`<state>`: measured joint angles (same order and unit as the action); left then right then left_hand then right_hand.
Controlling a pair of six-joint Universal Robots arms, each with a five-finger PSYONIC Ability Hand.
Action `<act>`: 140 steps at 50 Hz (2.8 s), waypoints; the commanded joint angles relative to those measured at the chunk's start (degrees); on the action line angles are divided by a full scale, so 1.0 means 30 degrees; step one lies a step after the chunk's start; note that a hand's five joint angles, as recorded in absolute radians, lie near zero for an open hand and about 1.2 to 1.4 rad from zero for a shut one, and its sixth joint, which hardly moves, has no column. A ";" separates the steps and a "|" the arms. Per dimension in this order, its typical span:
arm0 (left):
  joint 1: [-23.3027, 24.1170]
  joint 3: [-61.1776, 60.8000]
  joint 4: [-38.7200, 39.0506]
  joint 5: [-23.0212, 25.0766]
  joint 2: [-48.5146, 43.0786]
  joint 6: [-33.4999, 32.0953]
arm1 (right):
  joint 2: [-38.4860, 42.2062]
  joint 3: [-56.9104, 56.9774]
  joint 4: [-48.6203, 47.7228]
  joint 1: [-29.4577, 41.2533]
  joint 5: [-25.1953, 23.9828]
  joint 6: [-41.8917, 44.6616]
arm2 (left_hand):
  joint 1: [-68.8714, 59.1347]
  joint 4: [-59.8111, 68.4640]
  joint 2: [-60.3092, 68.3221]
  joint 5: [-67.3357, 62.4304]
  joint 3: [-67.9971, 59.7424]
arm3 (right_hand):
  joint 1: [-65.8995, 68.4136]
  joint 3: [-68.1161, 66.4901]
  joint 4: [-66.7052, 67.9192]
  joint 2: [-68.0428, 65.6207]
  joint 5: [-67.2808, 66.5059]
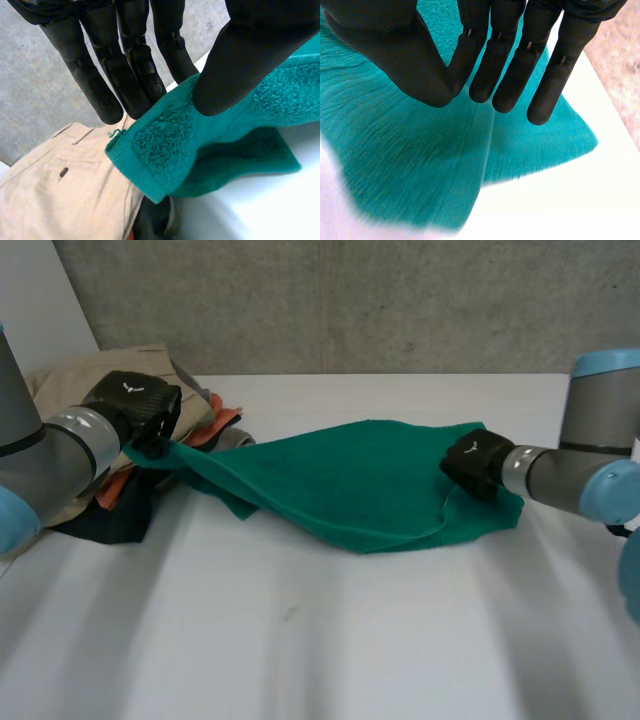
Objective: Fold the laundry.
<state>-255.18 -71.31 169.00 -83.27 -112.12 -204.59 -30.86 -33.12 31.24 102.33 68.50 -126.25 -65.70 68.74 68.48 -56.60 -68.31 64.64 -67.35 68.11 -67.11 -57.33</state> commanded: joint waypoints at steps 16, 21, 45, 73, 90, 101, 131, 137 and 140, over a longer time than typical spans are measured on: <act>-0.0339 -0.1689 -0.0404 0.0628 0.1307 -0.0917 | -0.5332 -0.7565 -0.2444 -0.1239 -0.1067 0.0043 | -0.4768 0.3753 0.3839 -0.4465 -0.3895 | -0.8231 0.9135 -0.9387 0.9055 0.9129; -0.0251 -0.1192 -0.0346 0.0452 0.1336 -0.0508 | -0.3518 -0.5634 -0.1715 -0.0478 -0.1154 -0.0748 | -0.4768 0.3753 0.3839 -0.4465 -0.3895 | -0.8120 0.9025 -0.9277 0.8944 0.9018; -0.0104 -0.0371 -0.0346 0.0246 0.1337 0.0109 | 0.1378 0.0376 -0.0980 0.0725 -0.0950 -0.0896 | -0.4768 0.3753 0.3839 -0.4465 -0.3895 | -0.5316 0.6221 -0.6473 0.6140 0.6214; -0.0397 -0.1747 -0.0492 0.0364 0.1893 0.0138 | -0.6000 -0.8407 -0.3497 -0.1969 -0.1652 -0.1482 | -0.4768 0.3753 0.3839 -0.4465 -0.3895 | 0.5121 -0.4216 0.3964 -0.4297 -0.4223; -0.0779 -0.5029 -0.3590 0.1126 0.2392 -0.2873 | -1.0719 -1.5032 0.1387 -0.4635 -0.0894 0.3142 | -0.4768 0.3753 0.3839 -0.4465 -0.3895 | 0.5121 -0.4216 0.3964 -0.4297 -0.4223; 0.0129 -0.0964 -0.5063 0.1038 -0.0856 -0.4375 | -0.9902 -1.3074 0.0138 -0.3641 0.0719 0.2856 | -0.4768 0.3753 0.3839 -0.4465 -0.3895 | 0.5121 -0.4216 0.3964 -0.4297 -0.4223; 0.1038 1.0562 0.3109 -0.1366 -0.2853 0.5237 | -1.0339 -0.8468 -1.9027 -0.2350 0.3680 -1.0096 | -0.4768 0.3753 0.3839 -0.4465 -0.3895 | 0.5121 -0.4216 0.3964 -0.4297 -0.4223; 0.0980 0.6408 0.3404 -0.0108 -0.2766 0.4564 | -1.0426 -1.1100 -1.7158 -0.2964 0.2978 -0.9920 | -0.4768 0.3753 0.3839 -0.4465 -0.3895 | 0.5121 -0.4216 0.3964 -0.4297 -0.4223; 0.1067 0.4733 0.3375 0.0304 -0.2532 0.4125 | -1.0456 -1.2392 -1.5984 -0.3317 0.2597 -0.9745 | -0.4768 0.3753 0.3839 -0.4465 -0.3895 | 0.5121 -0.4216 0.3964 -0.4297 -0.4223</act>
<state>-252.16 -47.00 179.31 -85.29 -120.48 -190.04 -62.10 -63.48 -23.19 94.20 78.32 -156.37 -65.70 68.76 68.48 -56.61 -68.32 63.71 -67.76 68.15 -67.14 -58.47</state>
